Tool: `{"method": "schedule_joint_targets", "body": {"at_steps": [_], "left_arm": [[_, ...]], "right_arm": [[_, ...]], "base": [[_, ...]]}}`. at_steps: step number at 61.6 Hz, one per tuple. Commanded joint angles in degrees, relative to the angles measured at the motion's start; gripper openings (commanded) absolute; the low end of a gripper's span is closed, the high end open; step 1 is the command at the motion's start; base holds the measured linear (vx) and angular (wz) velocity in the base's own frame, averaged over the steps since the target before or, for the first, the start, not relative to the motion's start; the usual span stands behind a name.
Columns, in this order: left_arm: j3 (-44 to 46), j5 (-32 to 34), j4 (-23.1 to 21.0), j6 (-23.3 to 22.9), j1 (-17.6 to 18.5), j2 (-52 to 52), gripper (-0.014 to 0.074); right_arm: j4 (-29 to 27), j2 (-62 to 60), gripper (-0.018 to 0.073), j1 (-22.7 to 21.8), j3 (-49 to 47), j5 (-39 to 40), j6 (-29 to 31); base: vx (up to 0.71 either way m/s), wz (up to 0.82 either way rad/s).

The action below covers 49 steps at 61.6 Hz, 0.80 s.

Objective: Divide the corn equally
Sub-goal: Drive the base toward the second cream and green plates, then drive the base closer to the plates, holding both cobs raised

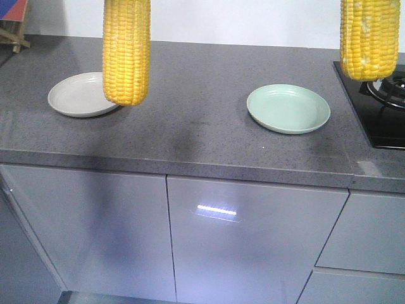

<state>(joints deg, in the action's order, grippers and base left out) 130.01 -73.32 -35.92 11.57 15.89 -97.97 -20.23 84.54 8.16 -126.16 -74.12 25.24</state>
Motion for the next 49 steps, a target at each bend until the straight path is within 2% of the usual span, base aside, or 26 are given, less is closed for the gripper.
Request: {"method": "schedule_joint_targets", "body": {"at_steps": [1, 49], "left_arm": [[1.2, 1.6, -2.4, -0.6, 0.3, 2.5, -0.0007], [1.2, 1.6, -2.4, -0.6, 0.3, 2.5, -0.0007]], "right_arm": [[-0.9, -1.5, -0.0004, -0.3, -1.0, 0.3, 0.0], [-0.9, -1.5, -0.0004, -0.3, -1.0, 0.3, 0.0]], "base": [[0.10, -0.13], [0.07, -0.08]]}}
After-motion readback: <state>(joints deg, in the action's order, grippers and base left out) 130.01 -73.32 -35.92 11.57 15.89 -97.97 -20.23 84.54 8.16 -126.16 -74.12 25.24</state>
